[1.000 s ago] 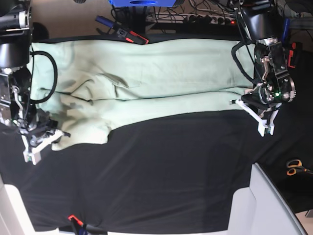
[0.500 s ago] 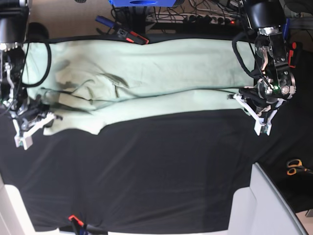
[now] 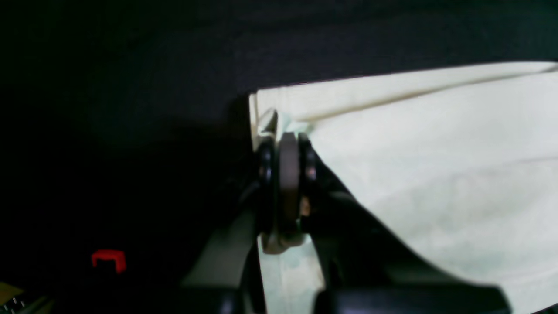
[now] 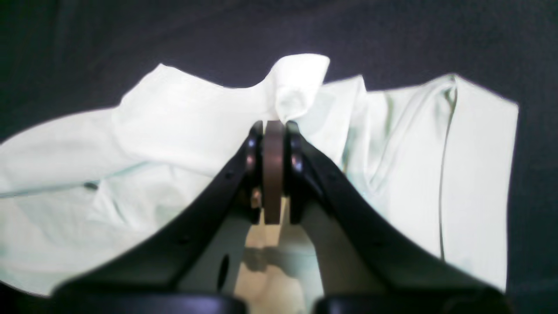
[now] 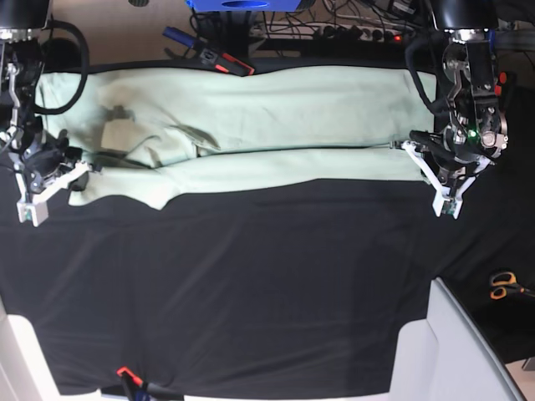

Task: Fold the T-shirt properly
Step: 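Drag the folded shirt with both grippers toward the robot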

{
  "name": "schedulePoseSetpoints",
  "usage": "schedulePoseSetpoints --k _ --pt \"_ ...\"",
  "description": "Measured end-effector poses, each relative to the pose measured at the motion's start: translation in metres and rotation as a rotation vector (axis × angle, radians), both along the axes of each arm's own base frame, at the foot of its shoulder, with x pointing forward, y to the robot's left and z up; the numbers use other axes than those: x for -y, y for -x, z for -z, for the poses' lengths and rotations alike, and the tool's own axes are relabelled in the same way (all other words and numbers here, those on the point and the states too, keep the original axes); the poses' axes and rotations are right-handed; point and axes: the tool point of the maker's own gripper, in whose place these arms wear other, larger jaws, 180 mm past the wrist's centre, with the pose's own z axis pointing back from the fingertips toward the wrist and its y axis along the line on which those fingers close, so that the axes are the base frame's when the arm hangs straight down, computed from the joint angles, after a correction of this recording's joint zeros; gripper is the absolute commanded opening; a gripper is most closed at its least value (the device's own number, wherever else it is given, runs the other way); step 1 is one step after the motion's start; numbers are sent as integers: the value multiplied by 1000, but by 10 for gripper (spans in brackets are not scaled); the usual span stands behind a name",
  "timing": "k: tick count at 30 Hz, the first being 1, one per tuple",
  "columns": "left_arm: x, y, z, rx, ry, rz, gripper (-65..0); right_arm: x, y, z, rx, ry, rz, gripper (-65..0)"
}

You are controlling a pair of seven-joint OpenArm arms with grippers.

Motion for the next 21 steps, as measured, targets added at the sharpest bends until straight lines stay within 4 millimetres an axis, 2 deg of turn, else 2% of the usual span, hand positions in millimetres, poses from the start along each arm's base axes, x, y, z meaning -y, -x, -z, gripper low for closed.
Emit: schedulePoseSetpoints --k 5,10,13,16,21 --pt "1 12 7 -27 3 1 -650 1 20 9 -42 7 0 -650" --pt "-8 18 7 -42 -22 9 -650 -5 20 -8 4 21 -26 -650" --pt "-11 20 7 -49 -30 19 -650 -8 28 -10 4 22 -35 -650" --pt "-10 31 12 -91 -38 101 -650 -9 40 -5 -22 21 -37 -650" --pt "-14 34 10 -101 -54 142 -650 -18 54 3 -51 -7 -27 -650"
